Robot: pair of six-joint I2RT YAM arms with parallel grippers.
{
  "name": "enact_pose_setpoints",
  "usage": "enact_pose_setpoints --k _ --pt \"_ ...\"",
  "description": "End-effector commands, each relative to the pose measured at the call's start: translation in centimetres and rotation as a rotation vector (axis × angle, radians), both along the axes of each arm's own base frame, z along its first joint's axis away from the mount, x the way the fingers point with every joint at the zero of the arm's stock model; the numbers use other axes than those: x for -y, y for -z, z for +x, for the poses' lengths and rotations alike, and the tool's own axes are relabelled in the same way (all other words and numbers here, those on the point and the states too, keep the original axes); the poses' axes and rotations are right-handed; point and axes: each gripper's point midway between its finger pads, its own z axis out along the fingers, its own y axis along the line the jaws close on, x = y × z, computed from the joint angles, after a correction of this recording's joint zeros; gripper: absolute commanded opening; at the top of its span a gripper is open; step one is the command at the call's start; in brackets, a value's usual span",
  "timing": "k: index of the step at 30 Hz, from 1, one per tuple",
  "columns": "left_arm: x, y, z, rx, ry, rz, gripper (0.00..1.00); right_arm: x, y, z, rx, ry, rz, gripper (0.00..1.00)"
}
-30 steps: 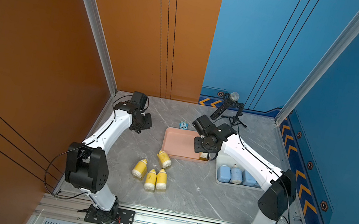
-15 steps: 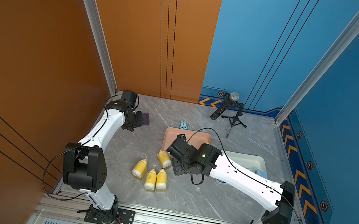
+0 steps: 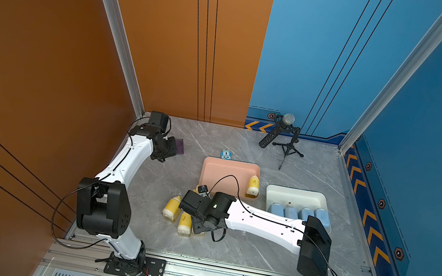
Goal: Place the pencil sharpeners by color into the storage box
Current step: Pick up the pencil sharpener from the center of the board.
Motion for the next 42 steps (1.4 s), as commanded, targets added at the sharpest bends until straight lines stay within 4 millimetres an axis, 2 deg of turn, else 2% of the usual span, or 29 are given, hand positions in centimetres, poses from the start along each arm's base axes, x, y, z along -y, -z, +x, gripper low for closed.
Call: enact_pose_setpoints --k 1,19,29,33,34,42 --pt "0.2 -0.9 -0.3 0.028 -0.004 -0.031 0.33 -1.2 -0.1 -0.1 -0.016 0.021 0.038 0.68" --pt "0.3 -0.8 -0.3 0.026 -0.001 -0.038 0.33 -1.9 2.0 0.3 -0.066 0.031 0.037 0.67" --pt "0.5 -0.8 -0.3 0.026 0.003 -0.041 0.33 -1.9 3.3 0.6 -0.092 0.035 0.023 0.59" --pt "0.4 -0.9 -0.3 0.028 0.002 -0.04 0.34 -1.9 3.5 0.6 -0.102 0.035 0.022 0.58" --pt "0.4 -0.9 -0.3 0.028 0.002 -0.04 0.33 -1.7 4.9 0.6 -0.114 0.037 -0.007 0.58" --pt "0.4 -0.7 -0.3 0.024 0.002 -0.041 0.34 -1.4 5.9 0.6 -0.13 0.036 -0.028 0.56"
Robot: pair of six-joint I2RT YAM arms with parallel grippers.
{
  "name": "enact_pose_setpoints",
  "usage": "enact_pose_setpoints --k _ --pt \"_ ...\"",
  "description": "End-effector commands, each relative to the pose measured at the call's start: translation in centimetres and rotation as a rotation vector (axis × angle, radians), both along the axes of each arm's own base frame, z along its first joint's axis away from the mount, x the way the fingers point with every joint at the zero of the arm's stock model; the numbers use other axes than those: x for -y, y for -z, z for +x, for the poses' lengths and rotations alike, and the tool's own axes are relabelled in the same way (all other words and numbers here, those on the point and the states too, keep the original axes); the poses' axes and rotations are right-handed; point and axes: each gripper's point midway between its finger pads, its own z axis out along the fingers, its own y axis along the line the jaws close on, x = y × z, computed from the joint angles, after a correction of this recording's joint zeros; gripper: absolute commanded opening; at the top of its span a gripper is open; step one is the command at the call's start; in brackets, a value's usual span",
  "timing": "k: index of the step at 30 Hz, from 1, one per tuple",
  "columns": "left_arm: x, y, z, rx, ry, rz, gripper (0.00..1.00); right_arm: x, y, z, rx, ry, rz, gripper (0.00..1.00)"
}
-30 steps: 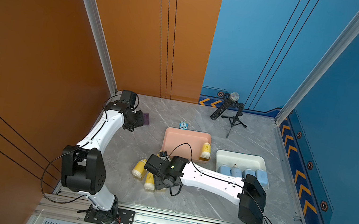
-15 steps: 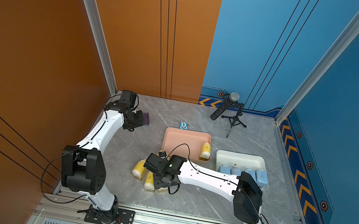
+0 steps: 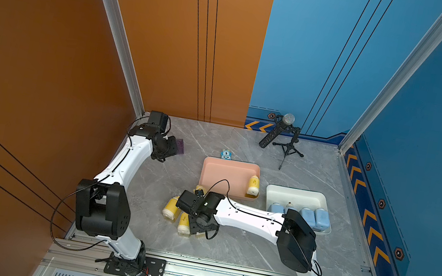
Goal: Place the pencil sharpeners by color into the storage box
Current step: Pick up the pencil sharpener from the center of the board.
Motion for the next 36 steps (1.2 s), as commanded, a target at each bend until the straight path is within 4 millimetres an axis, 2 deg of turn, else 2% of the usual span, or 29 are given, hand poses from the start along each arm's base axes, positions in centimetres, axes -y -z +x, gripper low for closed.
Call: enact_pose_setpoints --k 1,7,14,19,24,30,36 --pt "0.0 -0.3 -0.4 0.007 -0.005 -0.016 0.34 0.4 0.1 0.3 -0.004 0.012 -0.007 0.54" --pt "0.0 -0.3 -0.4 0.006 -0.005 -0.015 0.34 1.1 -0.2 0.3 0.008 0.01 -0.013 0.43" --pt "-0.1 -0.2 -0.4 0.005 -0.006 -0.012 0.34 2.1 -3.0 -0.3 0.025 -0.002 0.025 0.39" --pt "-0.2 -0.2 -0.4 0.004 -0.009 -0.009 0.34 4.4 -5.3 -1.2 0.04 -0.029 0.005 0.38" --pt "-0.3 -0.4 -0.4 0.01 -0.01 -0.005 0.33 7.2 -7.8 -0.9 0.073 -0.026 -0.012 0.38" --pt "-0.3 -0.4 -0.4 0.01 -0.009 -0.003 0.34 9.3 -10.0 2.0 0.129 -0.001 0.0 0.38" --pt "-0.4 -0.2 -0.4 0.006 -0.012 0.001 0.34 10.4 -11.1 6.7 0.184 0.043 -0.003 0.37"
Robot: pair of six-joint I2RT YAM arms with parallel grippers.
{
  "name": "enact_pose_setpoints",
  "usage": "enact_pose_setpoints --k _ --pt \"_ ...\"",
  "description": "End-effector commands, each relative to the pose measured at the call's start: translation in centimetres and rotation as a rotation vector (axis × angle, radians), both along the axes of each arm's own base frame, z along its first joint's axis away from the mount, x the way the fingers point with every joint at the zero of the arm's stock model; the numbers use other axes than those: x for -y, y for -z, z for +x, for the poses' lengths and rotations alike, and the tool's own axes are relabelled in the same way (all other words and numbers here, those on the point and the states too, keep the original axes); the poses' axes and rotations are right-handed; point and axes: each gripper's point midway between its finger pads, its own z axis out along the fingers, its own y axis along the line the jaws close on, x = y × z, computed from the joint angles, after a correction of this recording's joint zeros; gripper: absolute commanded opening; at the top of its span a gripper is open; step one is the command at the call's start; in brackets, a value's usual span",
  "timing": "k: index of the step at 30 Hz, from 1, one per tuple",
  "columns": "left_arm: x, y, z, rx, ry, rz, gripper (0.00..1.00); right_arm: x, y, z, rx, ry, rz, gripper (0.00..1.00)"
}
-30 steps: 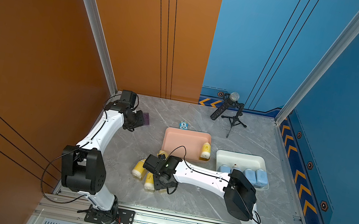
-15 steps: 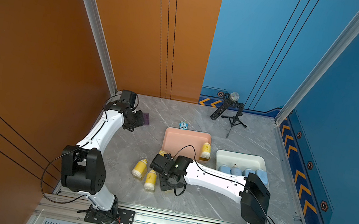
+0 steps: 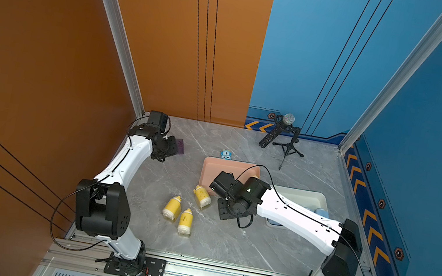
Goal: Place the pencil sharpeners by color into the storage box
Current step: Pick up the pencil sharpener from the center of the board, then place the pencil sharpener in the storage box.
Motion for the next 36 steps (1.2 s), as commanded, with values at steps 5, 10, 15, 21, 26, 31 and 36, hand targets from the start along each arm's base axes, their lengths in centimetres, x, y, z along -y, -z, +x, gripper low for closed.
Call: enact_pose_setpoints --k 5,10,15,21,26,31,36 --pt "-0.4 -0.1 -0.5 0.002 -0.01 0.007 0.34 1.1 -1.0 6.2 0.082 0.043 -0.011 0.37" --pt "-0.4 0.0 -0.4 -0.001 -0.01 0.007 0.33 0.7 0.4 9.0 0.07 0.072 -0.007 0.36" --pt "-0.4 -0.2 -0.4 0.003 -0.011 0.005 0.34 0.3 2.3 11.3 0.063 0.109 -0.01 0.36" --pt "-0.3 -0.2 -0.4 0.003 -0.009 -0.001 0.34 -0.5 3.4 13.0 0.062 0.143 -0.003 0.35" --pt "-0.3 -0.2 -0.4 0.005 -0.01 -0.002 0.34 -0.9 3.2 13.6 0.067 0.154 0.014 0.35" --pt "-0.3 -0.3 -0.4 0.006 -0.01 -0.006 0.34 -0.9 4.3 14.3 0.057 0.176 0.001 0.35" --pt "-0.4 -0.2 -0.4 0.003 -0.01 -0.006 0.33 -0.2 5.0 15.5 0.045 0.228 0.004 0.35"
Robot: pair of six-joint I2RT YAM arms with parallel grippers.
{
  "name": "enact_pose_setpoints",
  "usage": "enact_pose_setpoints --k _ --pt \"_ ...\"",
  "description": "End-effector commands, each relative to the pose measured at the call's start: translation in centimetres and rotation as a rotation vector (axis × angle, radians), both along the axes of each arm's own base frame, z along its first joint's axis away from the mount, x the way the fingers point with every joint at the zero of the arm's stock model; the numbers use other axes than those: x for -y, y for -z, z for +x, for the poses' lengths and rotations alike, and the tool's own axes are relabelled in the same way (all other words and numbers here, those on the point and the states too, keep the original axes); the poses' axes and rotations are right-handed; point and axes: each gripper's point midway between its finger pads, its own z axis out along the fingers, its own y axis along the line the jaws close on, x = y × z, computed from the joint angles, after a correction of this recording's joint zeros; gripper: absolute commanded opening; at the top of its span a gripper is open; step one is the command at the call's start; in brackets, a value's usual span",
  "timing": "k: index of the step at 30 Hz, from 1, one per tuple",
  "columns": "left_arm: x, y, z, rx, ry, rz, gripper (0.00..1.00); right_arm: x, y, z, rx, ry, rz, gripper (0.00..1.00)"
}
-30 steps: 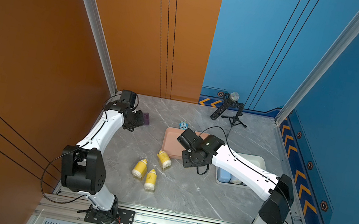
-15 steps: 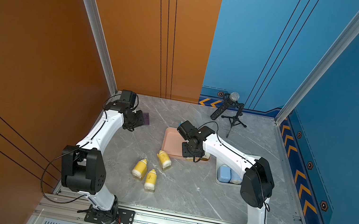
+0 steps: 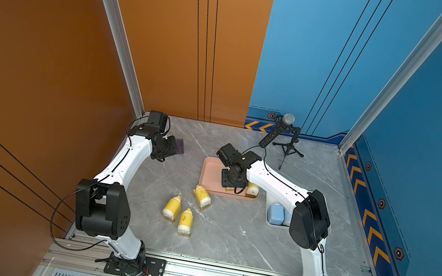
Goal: Place the pencil sharpeners by color into the storage box
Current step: Place the pencil sharpener in the storage box.
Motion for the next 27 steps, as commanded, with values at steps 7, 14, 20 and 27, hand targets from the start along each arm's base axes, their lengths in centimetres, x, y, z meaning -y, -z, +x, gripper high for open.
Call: enact_pose_setpoints --k 7,14,20,27 --pt "-0.2 0.0 -0.4 -0.003 -0.009 -0.008 0.33 1.2 0.6 2.3 0.002 0.114 0.016 0.35" --pt "-0.2 0.0 -0.4 -0.002 -0.008 -0.009 0.34 2.3 1.6 2.5 -0.023 0.149 0.003 0.35" --pt "-0.2 0.1 -0.4 -0.003 -0.007 -0.012 0.33 3.3 1.8 2.2 -0.029 0.163 -0.014 0.35" --pt "-0.2 0.0 -0.4 -0.004 -0.008 -0.013 0.34 4.3 1.7 1.8 -0.031 0.173 -0.029 0.35"
